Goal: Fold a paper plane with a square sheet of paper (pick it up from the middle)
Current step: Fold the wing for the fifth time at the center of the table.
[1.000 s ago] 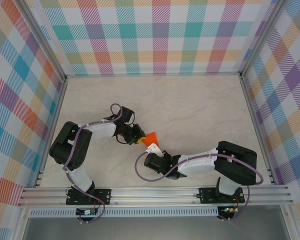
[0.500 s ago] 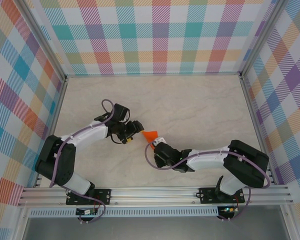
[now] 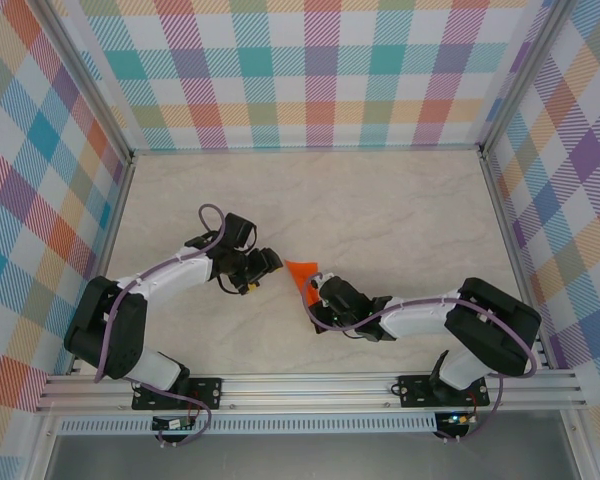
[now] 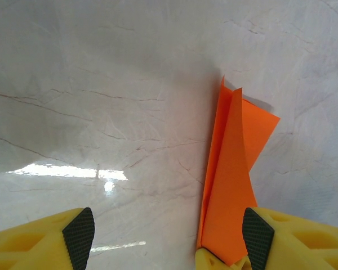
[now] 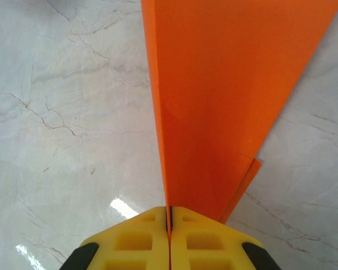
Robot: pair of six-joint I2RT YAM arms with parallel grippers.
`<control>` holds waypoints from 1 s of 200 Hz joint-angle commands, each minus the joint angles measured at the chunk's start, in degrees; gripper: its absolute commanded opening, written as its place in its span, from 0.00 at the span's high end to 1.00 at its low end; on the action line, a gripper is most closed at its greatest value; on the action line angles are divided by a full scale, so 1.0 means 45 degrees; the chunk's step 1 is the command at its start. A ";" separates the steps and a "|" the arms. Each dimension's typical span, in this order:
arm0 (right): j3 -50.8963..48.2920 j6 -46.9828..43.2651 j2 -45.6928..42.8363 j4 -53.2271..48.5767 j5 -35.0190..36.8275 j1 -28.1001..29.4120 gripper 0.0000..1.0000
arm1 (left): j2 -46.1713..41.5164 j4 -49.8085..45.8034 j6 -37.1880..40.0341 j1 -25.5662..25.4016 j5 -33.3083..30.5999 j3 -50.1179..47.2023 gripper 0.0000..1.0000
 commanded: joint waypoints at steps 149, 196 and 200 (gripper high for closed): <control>-0.0204 -0.1205 0.0121 -0.0079 -0.1312 -0.0459 0.92 | 0.2828 0.1138 -0.0129 -0.0124 0.2416 0.1452 0.20; -0.0318 -0.2921 0.0054 0.0167 -0.1052 -0.0145 0.93 | 0.3888 0.0697 0.0024 -0.0214 0.2615 0.2201 0.34; -0.0291 -0.3041 0.0056 0.0139 -0.1043 -0.0122 0.93 | 0.3955 0.0622 0.0063 -0.0207 0.2631 0.2278 0.38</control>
